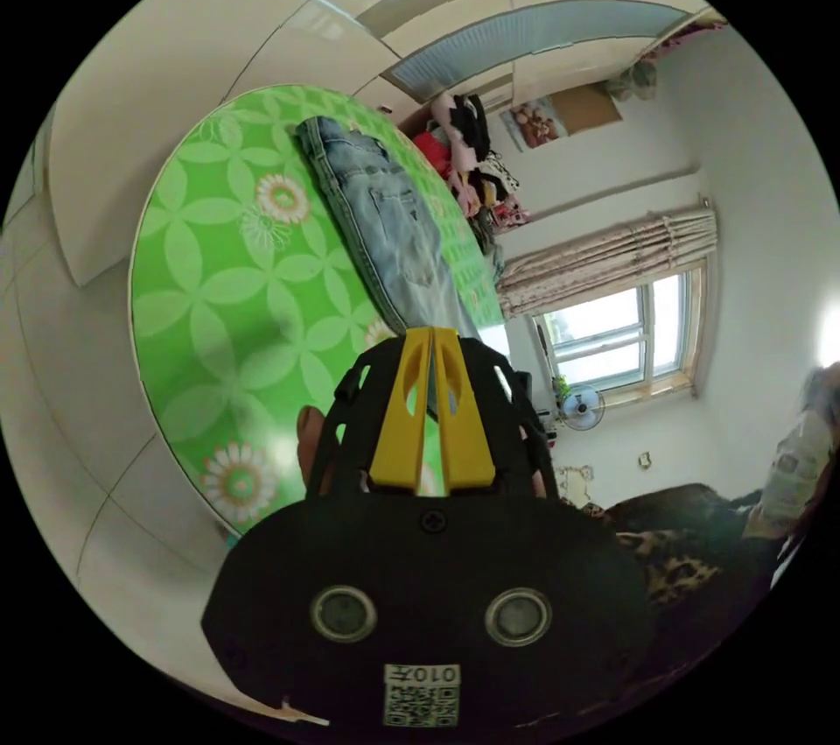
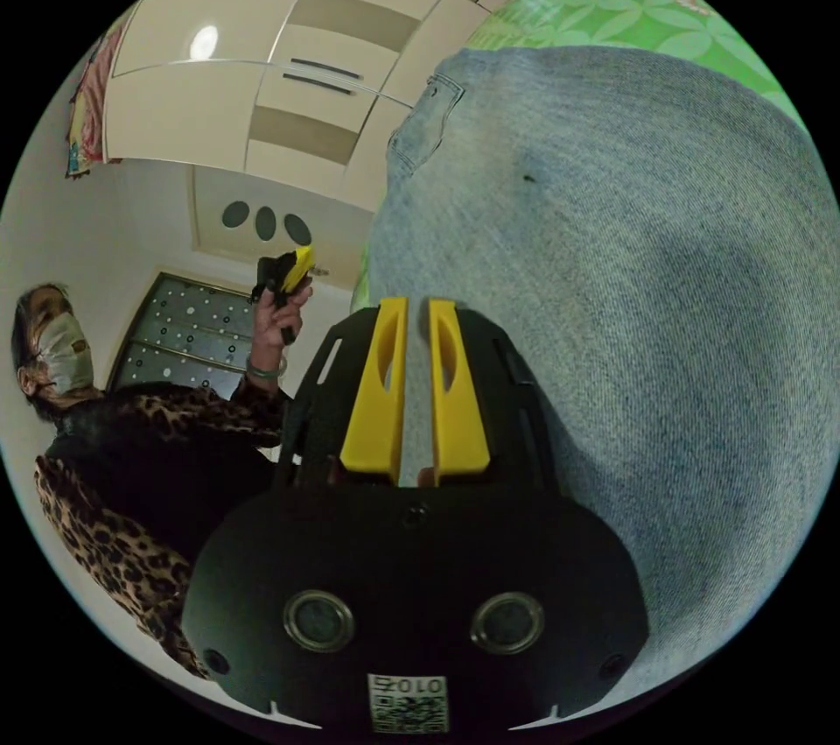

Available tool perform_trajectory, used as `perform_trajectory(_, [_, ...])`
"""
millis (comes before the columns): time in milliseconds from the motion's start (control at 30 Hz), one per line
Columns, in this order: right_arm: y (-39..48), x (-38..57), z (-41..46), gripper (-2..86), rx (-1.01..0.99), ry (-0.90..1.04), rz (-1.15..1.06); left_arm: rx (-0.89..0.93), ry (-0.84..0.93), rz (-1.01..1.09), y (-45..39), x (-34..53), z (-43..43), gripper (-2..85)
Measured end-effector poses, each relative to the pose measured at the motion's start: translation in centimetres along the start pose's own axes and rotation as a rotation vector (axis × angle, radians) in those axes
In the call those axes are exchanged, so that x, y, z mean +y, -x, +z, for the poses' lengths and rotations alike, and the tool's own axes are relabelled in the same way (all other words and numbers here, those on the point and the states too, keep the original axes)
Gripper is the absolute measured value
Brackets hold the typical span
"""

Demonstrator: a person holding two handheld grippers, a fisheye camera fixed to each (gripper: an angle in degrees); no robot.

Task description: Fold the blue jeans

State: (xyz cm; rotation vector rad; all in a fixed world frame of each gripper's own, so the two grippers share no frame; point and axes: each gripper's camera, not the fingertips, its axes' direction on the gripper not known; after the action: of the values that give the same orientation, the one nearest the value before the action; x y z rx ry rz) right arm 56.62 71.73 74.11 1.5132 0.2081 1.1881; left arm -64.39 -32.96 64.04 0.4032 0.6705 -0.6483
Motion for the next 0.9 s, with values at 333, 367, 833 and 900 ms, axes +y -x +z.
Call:
perform_trajectory(333, [-5.7, 1.7, -3.3, 9.0, -0.019, -0.062, 0.047, -0.127, 0.11, -0.096, 6.5, -12.4, 3.3, 0.3])
perform_trajectory(367, [-6.1, 1.9, -3.5, 9.5, -0.019, -0.074, 0.067, -0.102, 0.11, -0.093, 7.4, -13.8, 3.3, 0.5])
perform_trajectory(833, [-6.0, 17.2, 5.1, 14.8, -0.244, -0.823, 0.516, 0.148, 0.273, -0.047, 17.2, -25.8, 6.4, 3.7])
perform_trajectory(900, [-7.2, 16.6, 5.4, 13.6, -0.254, -0.859, 0.526, 0.167, 0.307, -0.035, 17.8, -26.9, 7.1, 3.5])
